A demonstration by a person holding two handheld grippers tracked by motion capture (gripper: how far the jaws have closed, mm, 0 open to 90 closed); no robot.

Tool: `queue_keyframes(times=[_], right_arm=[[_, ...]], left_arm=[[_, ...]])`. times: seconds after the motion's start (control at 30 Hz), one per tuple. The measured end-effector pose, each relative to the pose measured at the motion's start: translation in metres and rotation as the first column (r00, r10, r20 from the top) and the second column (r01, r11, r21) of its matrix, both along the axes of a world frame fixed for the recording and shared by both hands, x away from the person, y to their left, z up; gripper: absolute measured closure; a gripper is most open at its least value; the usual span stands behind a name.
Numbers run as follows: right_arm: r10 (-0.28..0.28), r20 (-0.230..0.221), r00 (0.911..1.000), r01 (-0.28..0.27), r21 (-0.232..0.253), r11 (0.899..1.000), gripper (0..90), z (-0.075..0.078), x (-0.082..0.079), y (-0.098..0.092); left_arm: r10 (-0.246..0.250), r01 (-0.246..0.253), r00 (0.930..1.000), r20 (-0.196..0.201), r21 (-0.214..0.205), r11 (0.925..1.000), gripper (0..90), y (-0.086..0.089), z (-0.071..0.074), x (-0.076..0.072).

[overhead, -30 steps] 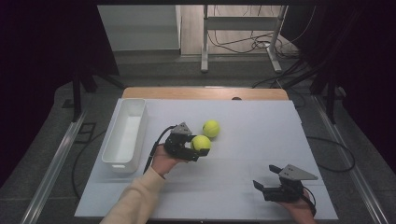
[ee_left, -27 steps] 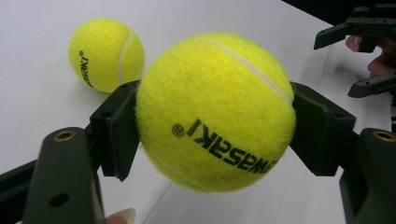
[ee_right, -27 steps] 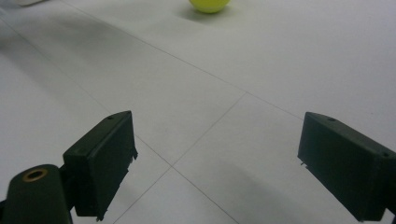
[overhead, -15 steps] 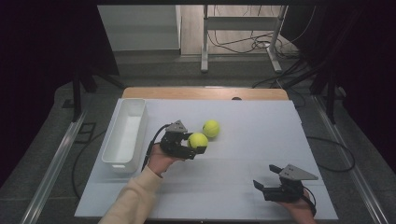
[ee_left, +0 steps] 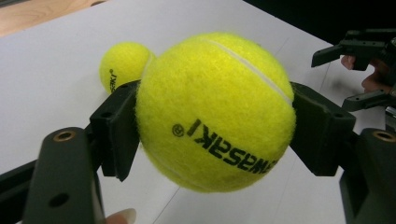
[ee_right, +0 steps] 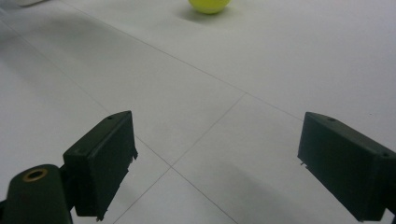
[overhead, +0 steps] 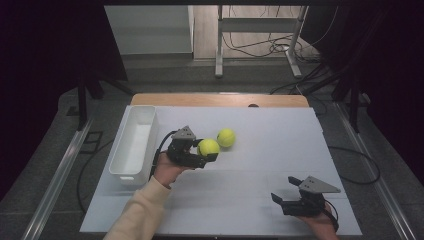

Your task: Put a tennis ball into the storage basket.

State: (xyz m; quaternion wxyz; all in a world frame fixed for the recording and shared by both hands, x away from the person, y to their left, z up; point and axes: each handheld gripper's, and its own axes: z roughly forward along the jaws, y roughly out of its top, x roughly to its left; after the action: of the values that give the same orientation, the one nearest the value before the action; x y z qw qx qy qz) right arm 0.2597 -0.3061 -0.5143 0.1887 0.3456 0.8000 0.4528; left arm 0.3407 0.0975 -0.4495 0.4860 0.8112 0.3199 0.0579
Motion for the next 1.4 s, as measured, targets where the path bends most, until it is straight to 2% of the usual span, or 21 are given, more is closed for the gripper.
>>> queue_keyframes(times=[0.6,1.4], right_arm=[[0.000,0.001,1.0000,0.000,-0.001,1.000,11.5,0.000,0.000,0.000],[0.001,0.001,1.0000,-0.001,-0.003,1.000,11.6,0.000,0.000,0.000]], left_arm=[[0.037,-0.036,0.9990,0.023,-0.039,0.9986,26.5,0.017,0.013,-0.002],[0.073,-0.070,0.9962,0.049,-0.061,0.9957,26.5,0.036,0.025,-0.004]])
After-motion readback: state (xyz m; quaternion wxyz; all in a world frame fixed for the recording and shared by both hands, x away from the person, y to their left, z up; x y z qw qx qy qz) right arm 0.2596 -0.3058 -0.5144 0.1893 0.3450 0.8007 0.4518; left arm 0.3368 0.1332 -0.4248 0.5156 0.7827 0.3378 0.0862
